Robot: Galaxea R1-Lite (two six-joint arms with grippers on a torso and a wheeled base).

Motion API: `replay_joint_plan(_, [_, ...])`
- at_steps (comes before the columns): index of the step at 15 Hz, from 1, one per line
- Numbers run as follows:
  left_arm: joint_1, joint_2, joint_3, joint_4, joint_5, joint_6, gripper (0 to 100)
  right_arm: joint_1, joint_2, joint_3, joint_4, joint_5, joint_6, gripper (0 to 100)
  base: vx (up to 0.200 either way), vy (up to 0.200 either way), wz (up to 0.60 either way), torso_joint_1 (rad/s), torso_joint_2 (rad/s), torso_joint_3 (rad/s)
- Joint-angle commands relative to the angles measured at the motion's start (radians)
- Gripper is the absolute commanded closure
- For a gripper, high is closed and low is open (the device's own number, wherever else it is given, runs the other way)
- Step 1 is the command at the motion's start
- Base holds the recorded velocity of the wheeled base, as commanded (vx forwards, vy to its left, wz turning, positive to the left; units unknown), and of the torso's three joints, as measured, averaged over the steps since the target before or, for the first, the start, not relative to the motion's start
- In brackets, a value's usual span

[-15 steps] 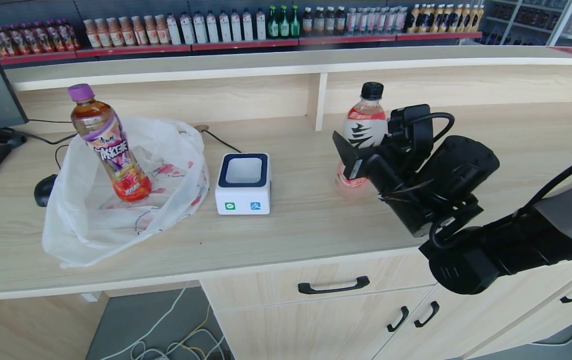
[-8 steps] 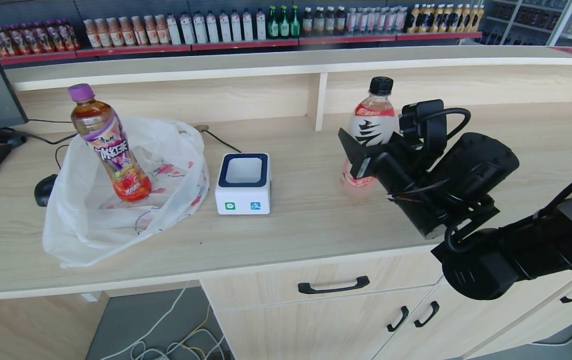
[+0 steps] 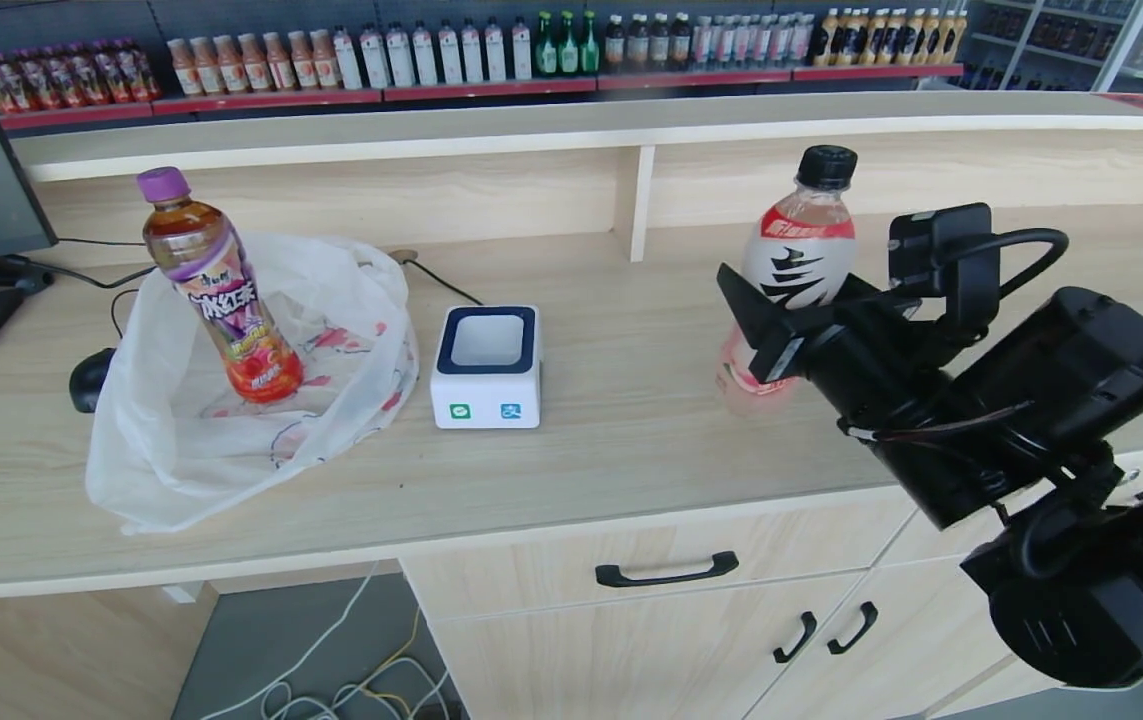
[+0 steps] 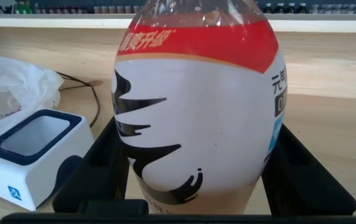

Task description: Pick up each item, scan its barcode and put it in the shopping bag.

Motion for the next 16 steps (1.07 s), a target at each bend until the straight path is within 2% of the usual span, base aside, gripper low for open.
replay_joint_plan(1, [0.000, 0.000, 0.000, 0.000, 0.000, 0.000, 0, 0.014, -0.090, 0.066, -0.020, 0.003, -0.018, 100, 0.000, 0.000, 0.00, 0.000, 0.00, 0.000])
replay_joint_plan(3, [0.000, 0.000, 0.000, 0.000, 0.000, 0.001, 0, 0.052, -0.162, 0.163, -0.020, 0.001, -0.029, 100, 0.000, 0.000, 0.00, 0.000, 0.00, 0.000])
replay_joint_plan(8, [0.000, 0.000, 0.000, 0.000, 0.000, 0.001, 0, 0.091, -0.303, 0.437, -0.027, -0.003, -0.099, 100, 0.000, 0.000, 0.00, 0.000, 0.00, 0.000])
replay_joint_plan(10, [0.000, 0.001, 0.000, 0.002, 0.000, 0.000, 0, 0.101, -0.346, 0.509, -0.033, -0.005, -0.135, 100, 0.000, 0.000, 0.00, 0.000, 0.00, 0.000])
replay_joint_plan(14, [0.000, 0.001, 0.000, 0.000, 0.000, 0.000, 0, 0.178, -0.377, 0.552, -0.031, -0.005, -0.215, 100, 0.000, 0.000, 0.00, 0.000, 0.00, 0.000])
replay_joint_plan(15, [0.000, 0.001, 0.000, 0.002, 0.000, 0.001, 0, 0.247, -0.371, 0.552, -0.031, -0.008, -0.245, 100, 0.000, 0.000, 0.00, 0.000, 0.00, 0.000])
replay_joint_plan(16, [0.000, 0.000, 0.000, 0.000, 0.000, 0.000, 0, 0.267, -0.368, 0.548, -0.031, -0.017, -0.265, 100, 0.000, 0.000, 0.00, 0.000, 0.00, 0.000])
